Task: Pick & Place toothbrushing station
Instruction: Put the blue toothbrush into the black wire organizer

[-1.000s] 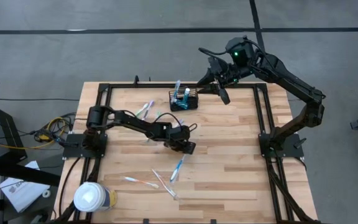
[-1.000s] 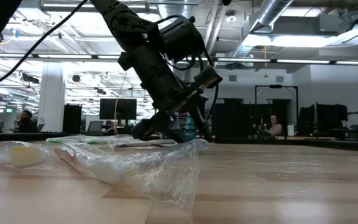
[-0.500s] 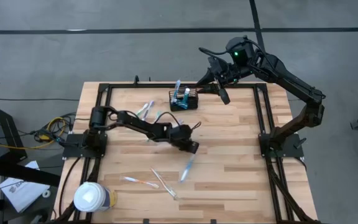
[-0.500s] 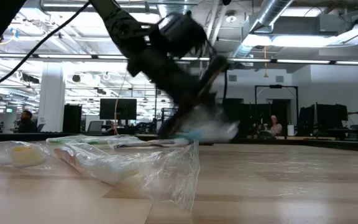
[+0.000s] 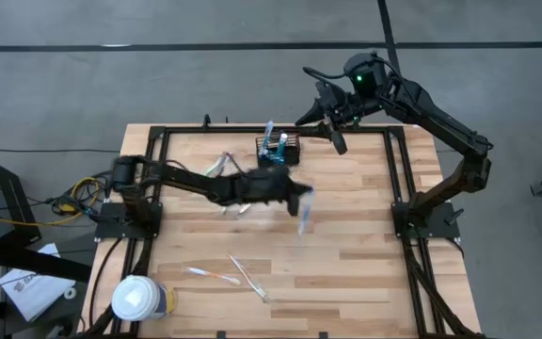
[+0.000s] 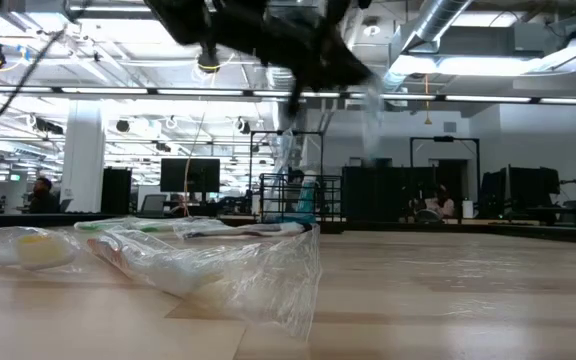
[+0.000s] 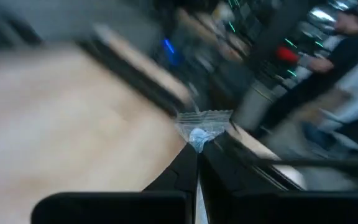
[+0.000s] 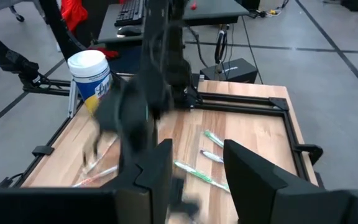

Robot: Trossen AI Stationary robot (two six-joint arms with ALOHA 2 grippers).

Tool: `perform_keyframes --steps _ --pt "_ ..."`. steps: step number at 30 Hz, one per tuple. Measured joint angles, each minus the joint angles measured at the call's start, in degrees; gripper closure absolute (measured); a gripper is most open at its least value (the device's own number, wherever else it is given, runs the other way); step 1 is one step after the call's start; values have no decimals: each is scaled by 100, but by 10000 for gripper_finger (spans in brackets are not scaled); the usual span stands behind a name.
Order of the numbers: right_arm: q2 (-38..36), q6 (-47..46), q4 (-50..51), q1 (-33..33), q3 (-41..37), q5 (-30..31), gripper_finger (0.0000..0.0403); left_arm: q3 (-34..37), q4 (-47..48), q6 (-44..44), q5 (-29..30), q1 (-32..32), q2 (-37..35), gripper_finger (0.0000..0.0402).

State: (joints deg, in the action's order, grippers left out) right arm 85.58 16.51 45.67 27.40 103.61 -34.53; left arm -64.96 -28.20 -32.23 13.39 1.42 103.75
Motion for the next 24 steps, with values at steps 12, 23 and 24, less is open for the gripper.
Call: perform_keyframes --steps 12,23,24 --pt "-1 -605 -554 265 0 3 269 1183 -398 2129 628 1694 -2410 401" --pt "0 -1523 -1436 567 0 14 269 2014 -852 2471 -778 3279 -2998 401" --pt "0 -1575 -1506 604 0 12 269 2094 -991 2472 -878 3381 -2979 401"
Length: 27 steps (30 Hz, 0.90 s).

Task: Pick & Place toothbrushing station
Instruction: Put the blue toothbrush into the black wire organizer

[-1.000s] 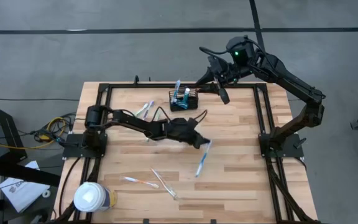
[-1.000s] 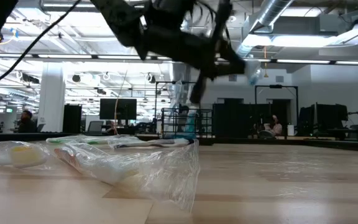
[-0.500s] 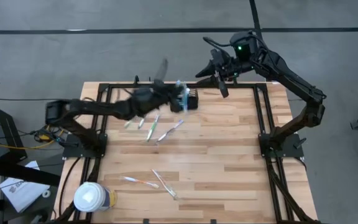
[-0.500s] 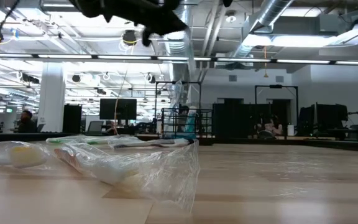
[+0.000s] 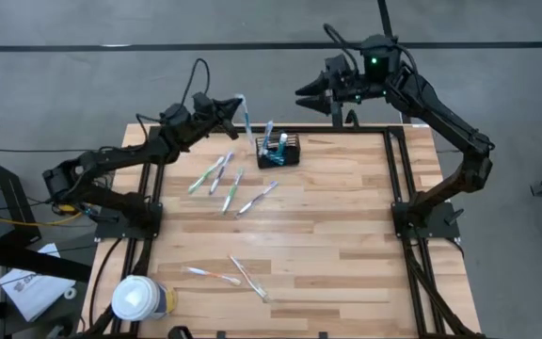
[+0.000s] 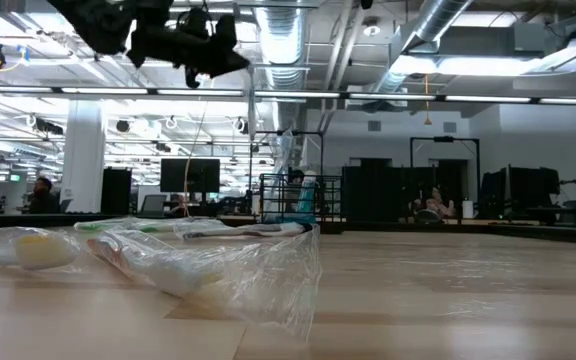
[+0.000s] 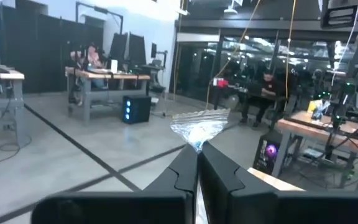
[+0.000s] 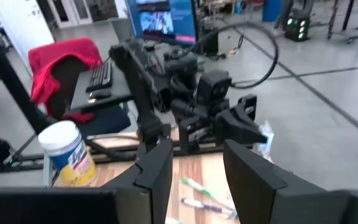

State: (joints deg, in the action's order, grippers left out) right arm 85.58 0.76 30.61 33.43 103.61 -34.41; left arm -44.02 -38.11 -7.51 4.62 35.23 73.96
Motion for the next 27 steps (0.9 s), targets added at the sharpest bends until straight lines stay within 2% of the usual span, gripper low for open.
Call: perform_keyframes --steps 8,18,27 --pt "0 -336 -49 217 2 13 269 430 -1000 -54 -501 274 351 401" --pt "0 -383 -32 279 2 39 269 440 -2017 -19 -771 353 1052 401" --pt "-1 -383 68 279 2 39 269 440 -2408 279 -964 386 1615 401"
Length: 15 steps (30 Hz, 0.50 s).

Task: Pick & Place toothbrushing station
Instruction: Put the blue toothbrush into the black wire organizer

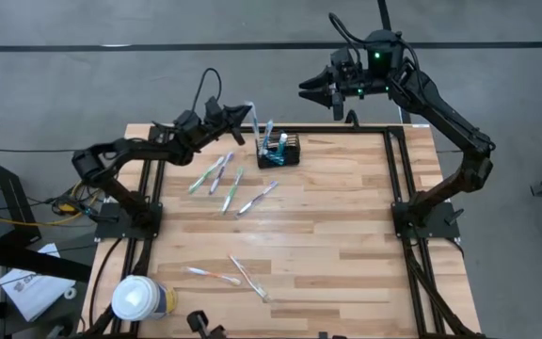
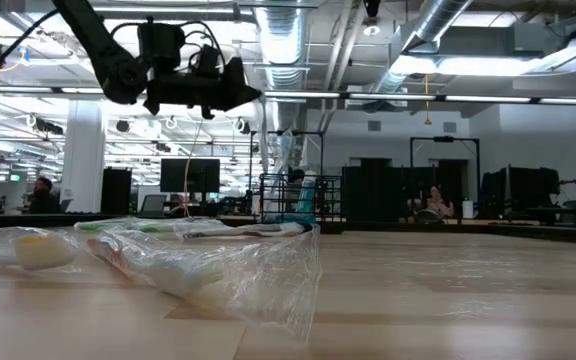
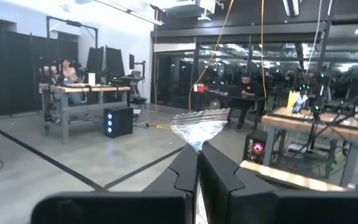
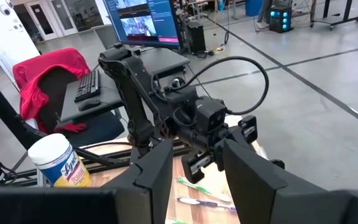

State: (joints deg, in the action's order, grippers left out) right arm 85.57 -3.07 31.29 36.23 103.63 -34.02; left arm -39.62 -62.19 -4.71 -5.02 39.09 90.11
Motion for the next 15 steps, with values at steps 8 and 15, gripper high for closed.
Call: perform_keyframes --steps 8,15 --pt "1 0 3 -11 0 -2 269 0 -10 519 -75 3 81 401" --pt "-1 2 4 -11 0 -36 269 -2 19 724 -546 16 81 401"
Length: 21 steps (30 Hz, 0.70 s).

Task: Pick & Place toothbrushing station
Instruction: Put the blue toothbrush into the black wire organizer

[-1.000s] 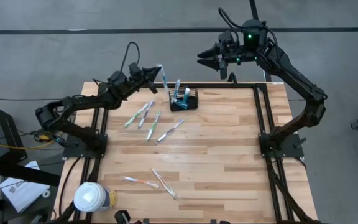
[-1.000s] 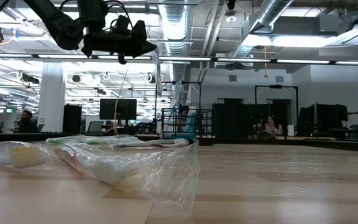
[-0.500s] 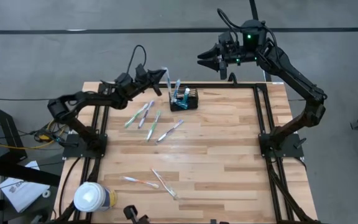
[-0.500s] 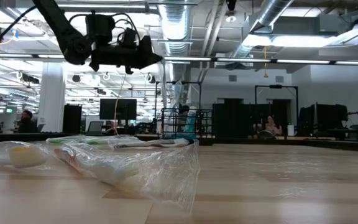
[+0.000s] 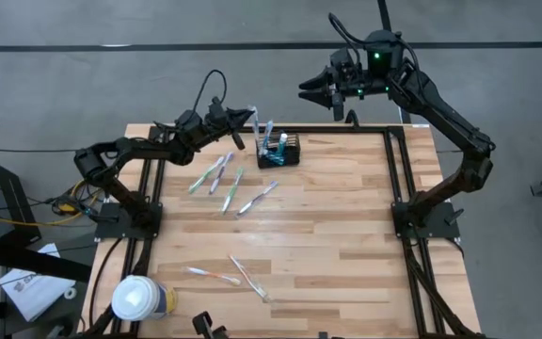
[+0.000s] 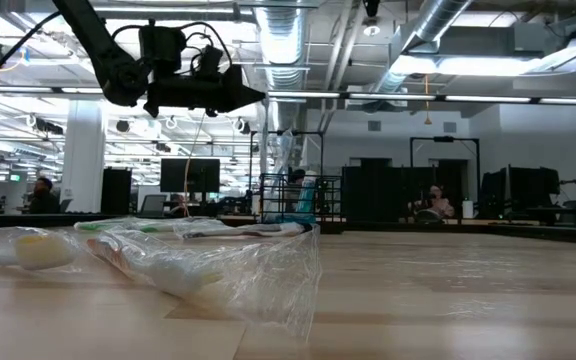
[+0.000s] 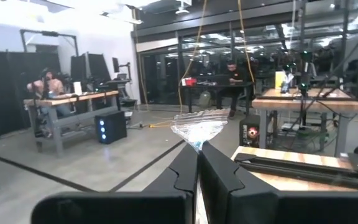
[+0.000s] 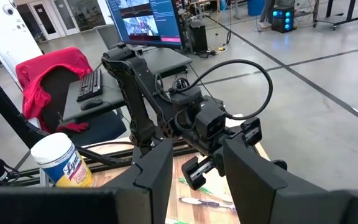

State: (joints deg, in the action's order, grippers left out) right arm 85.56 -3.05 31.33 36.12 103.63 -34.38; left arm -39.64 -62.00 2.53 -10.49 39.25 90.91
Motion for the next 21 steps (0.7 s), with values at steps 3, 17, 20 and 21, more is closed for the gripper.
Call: perform_keyframes --steps 3,17,20,21 --pt "2 2 0 -11 0 -12 269 0 2 160 -37 -18 0 401" --pt "2 283 392 -64 0 -30 269 145 98 330 -339 -58 203 401" --pt "1 442 436 -134 0 -30 269 146 99 306 -329 -114 513 401" --pt "2 461 443 -158 0 -30 269 146 71 306 -329 -136 618 401"
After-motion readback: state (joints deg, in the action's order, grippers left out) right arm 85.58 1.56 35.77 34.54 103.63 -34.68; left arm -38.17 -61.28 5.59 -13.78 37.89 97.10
